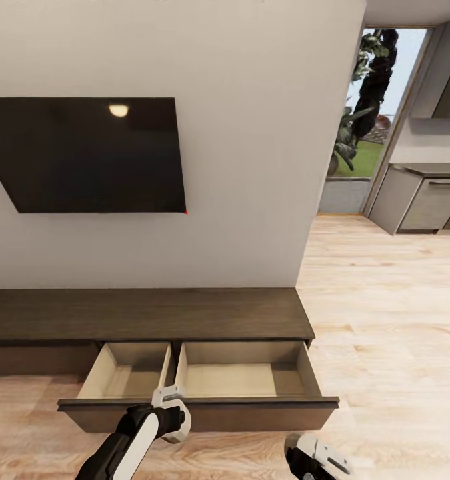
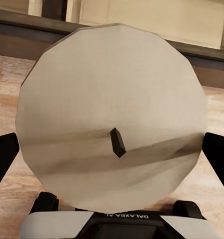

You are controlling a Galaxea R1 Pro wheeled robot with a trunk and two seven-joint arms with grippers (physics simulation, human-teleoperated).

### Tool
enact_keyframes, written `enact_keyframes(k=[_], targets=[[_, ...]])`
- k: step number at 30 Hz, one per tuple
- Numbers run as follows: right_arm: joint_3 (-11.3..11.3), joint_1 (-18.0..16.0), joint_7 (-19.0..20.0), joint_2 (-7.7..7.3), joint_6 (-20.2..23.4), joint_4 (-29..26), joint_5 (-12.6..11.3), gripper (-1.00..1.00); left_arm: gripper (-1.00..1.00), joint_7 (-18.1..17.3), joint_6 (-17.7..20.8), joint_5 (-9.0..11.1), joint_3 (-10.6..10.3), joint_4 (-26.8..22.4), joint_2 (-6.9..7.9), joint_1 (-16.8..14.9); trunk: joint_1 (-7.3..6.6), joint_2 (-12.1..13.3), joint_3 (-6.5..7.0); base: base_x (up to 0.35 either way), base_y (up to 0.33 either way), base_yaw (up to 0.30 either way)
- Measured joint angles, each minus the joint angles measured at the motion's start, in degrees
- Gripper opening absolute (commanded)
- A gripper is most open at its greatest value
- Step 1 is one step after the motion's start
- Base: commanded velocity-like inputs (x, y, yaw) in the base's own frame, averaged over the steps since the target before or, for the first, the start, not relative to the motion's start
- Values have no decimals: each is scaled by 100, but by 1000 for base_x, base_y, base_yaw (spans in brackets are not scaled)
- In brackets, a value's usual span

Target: Place each of the two pumpkins and all three candles from the living room inside a cabinet in the living room (use any cabinet), then make sure every cabinet is closed, and position the cauldron so it is next to a table in the living room.

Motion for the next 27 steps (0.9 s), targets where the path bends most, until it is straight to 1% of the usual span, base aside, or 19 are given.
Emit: enact_keyframes(k=[12, 15, 17, 18, 19, 21, 23, 24, 25, 26, 27], targets=[[2, 0, 0, -1, 2, -43, 3, -100, -100, 0, 0, -1, -3, 0, 0, 0, -264, 482, 216, 0, 0, 0], [41, 4, -8, -3, 37, -294, 17, -100, -100, 6, 4, -1, -5, -7, 0, 0, -330, 602, 271, 0, 0, 0], [172, 7, -12, -5, 186, -644, -11, -100, -100, 7, 6, -1, -5, -22, 0, 0, -374, 682, 307, 0, 0, 0], [248, 11, -15, -6, 364, -825, -25, -100, -100, 5, 12, 0, -5, -26, 0, 0, -396, 723, 325, 0, 0, 0], [343, 13, -19, -5, 714, -1046, -51, -100, -100, 3, 24, 2, -6, -30, 0, 0, -418, 763, 342, 0, 0, 0], [426, 11, -25, 9, 1332, -1283, -55, -100, -100, 1, 69, 7, 5, -45, 0, 0, -462, 843, 378, 0, 0, 0], [444, 6, -31, 28, 1793, -1453, -13, -100, -100, 0, 132, 5, 9, -127, 0, -1, -506, 923, 414, 0, 0, 0], [446, 8, -36, 33, 2023, -1546, -13, -100, -100, -1, 228, 10, 10, -261, 0, -2, -528, 964, 432, 0, 0, 0], [446, 4, -35, 39, 2244, -1649, -12, -100, -100, 0, 405, 12, 14, -463, 1, -2, -550, 1004, 451, 0, 0, 0], [445, -17, -37, 49, 2555, -1843, -28, -100, -100, 10, 768, 9, 28, -836, 7, -1, -572, 1044, 469, 0, 0, 0], [443, -45, -39, 56, 2761, -2014, -18, -100, -100, 24, 994, 23, 39, -1137, 11, -2, -594, 1083, 488, 0, 0, 0]])
